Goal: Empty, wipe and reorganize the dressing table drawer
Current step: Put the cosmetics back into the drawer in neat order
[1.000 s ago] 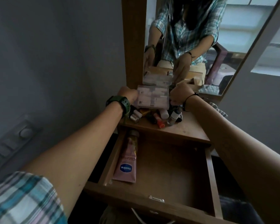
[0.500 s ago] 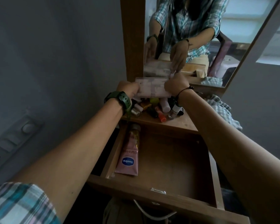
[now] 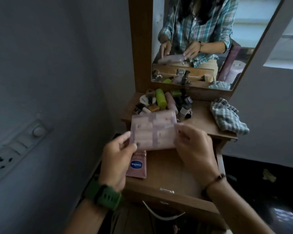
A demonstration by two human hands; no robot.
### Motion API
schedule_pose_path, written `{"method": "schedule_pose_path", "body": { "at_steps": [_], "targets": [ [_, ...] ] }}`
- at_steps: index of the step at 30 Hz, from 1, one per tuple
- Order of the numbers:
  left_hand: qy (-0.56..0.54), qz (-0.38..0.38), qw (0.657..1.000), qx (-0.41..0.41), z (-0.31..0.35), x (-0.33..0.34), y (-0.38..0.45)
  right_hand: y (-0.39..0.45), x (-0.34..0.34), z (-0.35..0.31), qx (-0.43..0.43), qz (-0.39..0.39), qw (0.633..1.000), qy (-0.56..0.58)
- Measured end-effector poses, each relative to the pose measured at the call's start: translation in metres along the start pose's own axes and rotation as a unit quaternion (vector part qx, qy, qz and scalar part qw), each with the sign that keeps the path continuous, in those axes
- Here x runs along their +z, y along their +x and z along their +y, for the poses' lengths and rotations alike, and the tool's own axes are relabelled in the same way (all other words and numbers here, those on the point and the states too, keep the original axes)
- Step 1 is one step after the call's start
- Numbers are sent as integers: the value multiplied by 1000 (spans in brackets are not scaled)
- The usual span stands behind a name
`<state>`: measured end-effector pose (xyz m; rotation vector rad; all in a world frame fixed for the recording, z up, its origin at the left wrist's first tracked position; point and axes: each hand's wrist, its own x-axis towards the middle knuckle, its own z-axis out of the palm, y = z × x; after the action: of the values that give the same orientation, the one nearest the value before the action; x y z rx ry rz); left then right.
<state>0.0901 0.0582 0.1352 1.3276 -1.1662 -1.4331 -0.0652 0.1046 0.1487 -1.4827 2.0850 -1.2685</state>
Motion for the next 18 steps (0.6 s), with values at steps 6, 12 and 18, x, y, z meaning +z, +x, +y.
{"method": "schedule_pose_path", "body": {
  "at_steps": [6,12,18],
  "targets": [
    [61,-10,998,-28,-45,-4,-11,-49,14,38,99,-13,994,48],
    [201,-92,974,-53,-63,22,22,-45,28,86,218,4,973,80],
    [337,-145,926,-87,-67,58,62,-3,39,108,219,-2,976,3]
  ]
}}
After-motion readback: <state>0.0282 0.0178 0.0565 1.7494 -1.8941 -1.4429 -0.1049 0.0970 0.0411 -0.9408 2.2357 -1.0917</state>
